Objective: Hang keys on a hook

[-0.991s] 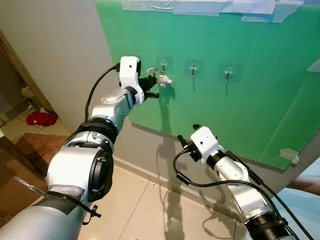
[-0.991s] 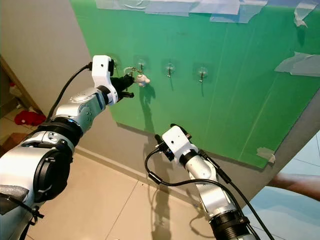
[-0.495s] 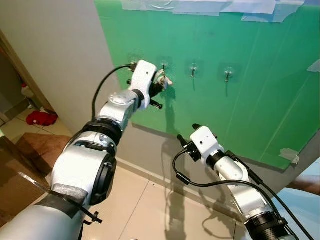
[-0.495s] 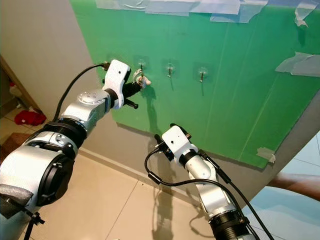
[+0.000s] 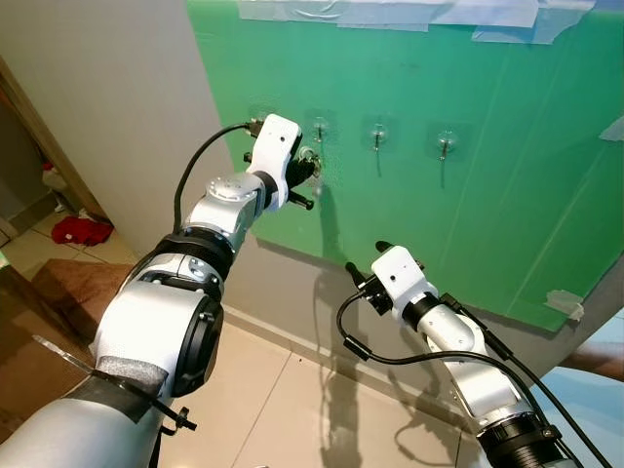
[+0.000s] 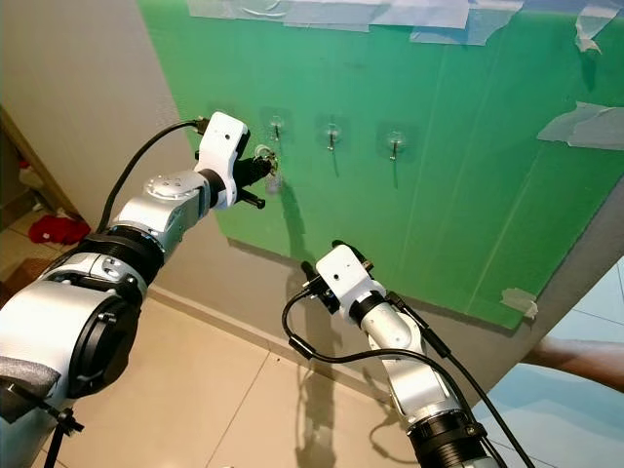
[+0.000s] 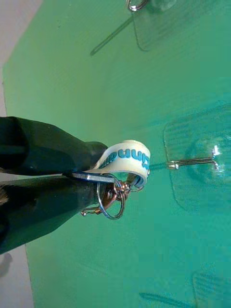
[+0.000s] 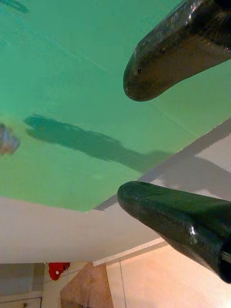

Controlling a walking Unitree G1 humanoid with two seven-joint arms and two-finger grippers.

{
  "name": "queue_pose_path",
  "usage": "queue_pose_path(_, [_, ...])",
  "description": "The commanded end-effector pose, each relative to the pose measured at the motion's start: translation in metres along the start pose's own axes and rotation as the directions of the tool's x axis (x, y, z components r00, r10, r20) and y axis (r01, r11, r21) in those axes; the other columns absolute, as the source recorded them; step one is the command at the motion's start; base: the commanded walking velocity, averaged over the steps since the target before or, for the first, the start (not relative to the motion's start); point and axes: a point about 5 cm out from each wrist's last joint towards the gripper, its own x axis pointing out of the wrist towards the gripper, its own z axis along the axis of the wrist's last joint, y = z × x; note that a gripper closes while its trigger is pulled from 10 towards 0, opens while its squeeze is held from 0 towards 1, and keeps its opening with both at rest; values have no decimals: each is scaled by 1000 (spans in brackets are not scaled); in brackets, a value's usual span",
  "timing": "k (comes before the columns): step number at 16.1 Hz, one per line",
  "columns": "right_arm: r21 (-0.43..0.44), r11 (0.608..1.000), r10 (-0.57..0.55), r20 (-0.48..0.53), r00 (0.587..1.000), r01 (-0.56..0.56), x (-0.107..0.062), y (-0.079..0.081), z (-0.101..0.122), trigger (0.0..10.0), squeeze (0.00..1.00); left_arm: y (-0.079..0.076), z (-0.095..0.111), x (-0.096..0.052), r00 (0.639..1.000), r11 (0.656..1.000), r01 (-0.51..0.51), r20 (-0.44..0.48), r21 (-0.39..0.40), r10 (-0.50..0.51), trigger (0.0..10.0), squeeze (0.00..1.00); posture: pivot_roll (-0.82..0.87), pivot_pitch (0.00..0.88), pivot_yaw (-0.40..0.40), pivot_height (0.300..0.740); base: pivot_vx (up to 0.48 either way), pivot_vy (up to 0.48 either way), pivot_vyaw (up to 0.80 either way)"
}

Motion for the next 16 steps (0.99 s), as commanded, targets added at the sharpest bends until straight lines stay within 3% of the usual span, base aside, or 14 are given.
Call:
queue_pose_path(1, [-5,1000,0,3,1000,0,-1,1,2,10000,0,5,12,-1,1000,1000,-8,18,6,8,0,0,-152,0,130,740,0,0,0])
queue_pose_path(6, [-9,1000,3,1,1000,-3,-1,2,2,10000,0,1,21,1,999,996,32,9,79,-32,0,0,-155,0,132,740,0,0,0])
queue_pose_path(10, [-6,1000,-2,-1,1000,2,-2,3,1,10000,0,5,31,-1,1000,996,13,25,86,-16,0,0,-166,0,142,740,0,0,0])
queue_pose_path(16, [-5,1000,2,-10,1000,-3,-5,4,0,10000,0,18,24,-6,999,999,-41,21,-32,41,0,0,-174,0,135,740,0,0,0])
